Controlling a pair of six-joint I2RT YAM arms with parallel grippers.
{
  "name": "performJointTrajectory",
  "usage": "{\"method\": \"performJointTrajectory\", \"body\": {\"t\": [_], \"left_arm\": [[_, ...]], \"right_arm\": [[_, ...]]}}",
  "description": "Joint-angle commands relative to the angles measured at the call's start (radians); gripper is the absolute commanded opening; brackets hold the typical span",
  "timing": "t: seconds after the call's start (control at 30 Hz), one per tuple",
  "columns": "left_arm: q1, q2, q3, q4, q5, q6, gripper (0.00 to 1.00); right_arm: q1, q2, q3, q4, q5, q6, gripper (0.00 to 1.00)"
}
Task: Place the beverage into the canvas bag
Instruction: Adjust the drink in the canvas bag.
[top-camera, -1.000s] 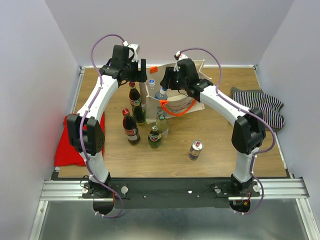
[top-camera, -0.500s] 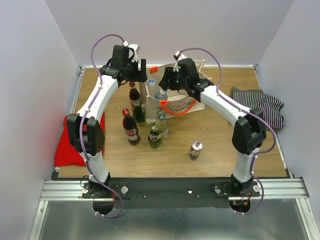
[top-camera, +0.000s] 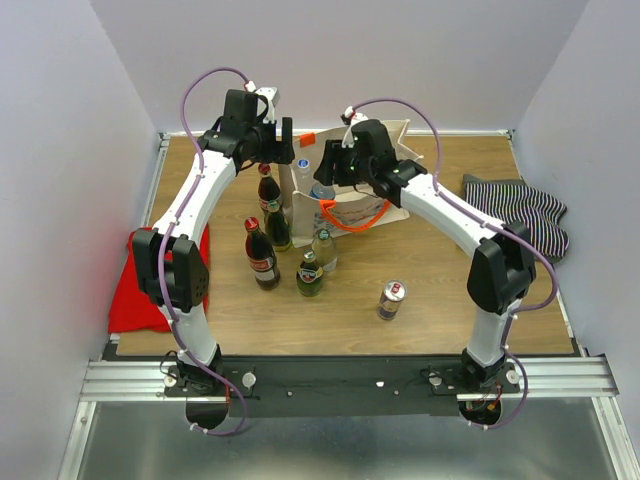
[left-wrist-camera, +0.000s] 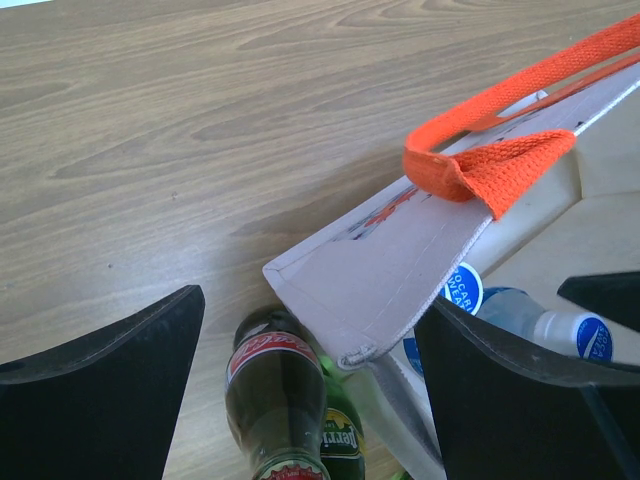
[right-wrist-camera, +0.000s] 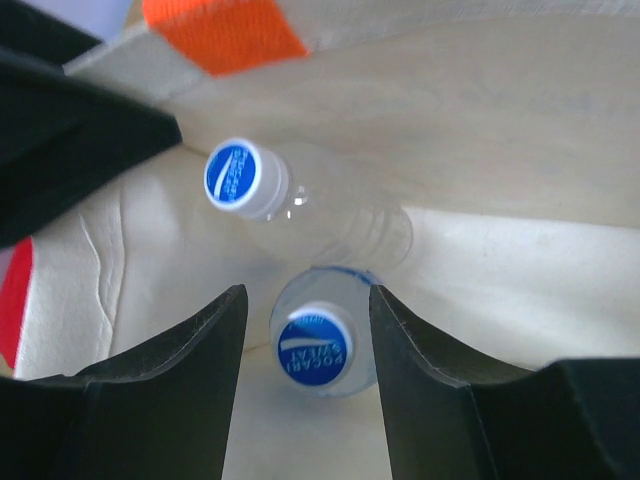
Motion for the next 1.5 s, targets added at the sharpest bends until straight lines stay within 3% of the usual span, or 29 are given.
{"method": "performJointTrajectory", "body": {"t": [0.0, 0.17, 0.23, 0.5, 1.47], "left_arm": [[0.007, -0.044, 0.009, -0.003, 0.013, 0.017, 0.93], [0.007, -0.047, 0.011, -0.004, 0.012, 0.019, 0.93], [0.007, -0.046, 0.009, -0.004, 0.010, 0.019, 0.93], [0.007, -0.047, 0.014, -0.009, 0.009, 0.022, 0.93], [0.007, -0.053, 0.005, -0.010, 0.010, 0.030, 0.94]], "right_arm": [[0.037, 0.007, 0.030, -0.121, 0.062, -0.060, 0.60], [0.046, 0.012, 0.031, -0.148, 0.090, -0.072, 0.58], [0.049, 0.013, 0.036, -0.151, 0.090, -0.077, 0.52], [0.077, 0.048, 0.094, -0.188, 0.179, -0.124, 0.01], [0.143, 0.065, 0.218, -0.124, 0.346, -0.233, 0.01]]}}
